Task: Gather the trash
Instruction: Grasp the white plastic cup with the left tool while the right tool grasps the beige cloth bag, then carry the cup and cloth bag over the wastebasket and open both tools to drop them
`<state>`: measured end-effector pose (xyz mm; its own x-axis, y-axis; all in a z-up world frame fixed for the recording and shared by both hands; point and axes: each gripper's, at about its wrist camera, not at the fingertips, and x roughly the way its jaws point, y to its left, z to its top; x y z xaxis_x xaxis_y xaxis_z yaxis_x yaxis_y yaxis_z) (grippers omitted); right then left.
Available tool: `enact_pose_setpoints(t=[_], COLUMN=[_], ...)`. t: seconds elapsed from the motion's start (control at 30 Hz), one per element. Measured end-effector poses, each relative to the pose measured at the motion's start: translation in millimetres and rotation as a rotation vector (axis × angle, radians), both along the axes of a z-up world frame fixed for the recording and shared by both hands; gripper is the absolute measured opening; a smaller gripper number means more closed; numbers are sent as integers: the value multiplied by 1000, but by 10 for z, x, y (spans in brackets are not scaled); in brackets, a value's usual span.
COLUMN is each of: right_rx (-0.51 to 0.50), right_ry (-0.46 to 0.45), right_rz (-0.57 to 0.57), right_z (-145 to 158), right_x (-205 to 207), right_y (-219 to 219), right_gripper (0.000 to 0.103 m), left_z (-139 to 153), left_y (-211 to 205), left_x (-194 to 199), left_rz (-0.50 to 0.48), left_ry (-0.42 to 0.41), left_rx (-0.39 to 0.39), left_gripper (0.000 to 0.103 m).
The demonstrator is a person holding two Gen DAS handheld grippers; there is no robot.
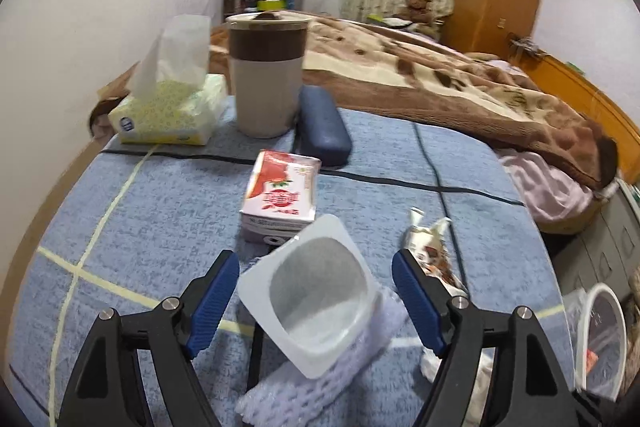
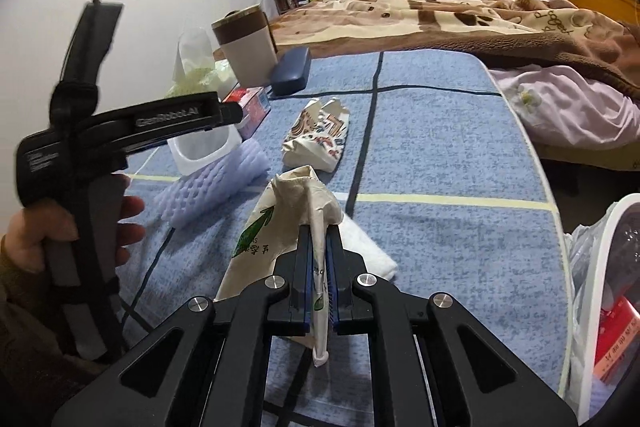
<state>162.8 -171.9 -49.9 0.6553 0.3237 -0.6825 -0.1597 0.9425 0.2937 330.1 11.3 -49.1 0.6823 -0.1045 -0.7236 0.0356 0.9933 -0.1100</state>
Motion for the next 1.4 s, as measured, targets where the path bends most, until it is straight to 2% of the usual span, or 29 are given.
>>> enact_pose_setpoints(t=[0.07,0.3,0.4,0.5,0.77,0.9,1.0,1.4], right_rx=[10,12,19,21,21,27,28,46], right_ry=[2,-7,-6,-9,-18,-26,-32,-73], right_rz=[2,6,6,6,3,-5,-8,-59], right_z=[-7,-9,-12,-3,11,36,48,205], right_x=[5,4,2,-17,-44,-65,-89,-261], right_y=[-6,-32,-38,-40,-41,-59,-62,-242], right_gripper=[6,6,6,6,6,6,6,6], left_z=[-2,-142,-169,-174,-160,-112,-64,205], left_y=[-34,-58,-6,27,160,145,156,79], left_x=[31,145,119,71,-90,-211,-299,-756], left_rz=[20,38,43,44,39,34,26,-10], left_ry=[-16,50,60,50,31,7,-3,-72], left_rx=[29,72,45,54,-11,7,-13,-9], left_gripper=[79,79,78,71,70,70,70,70])
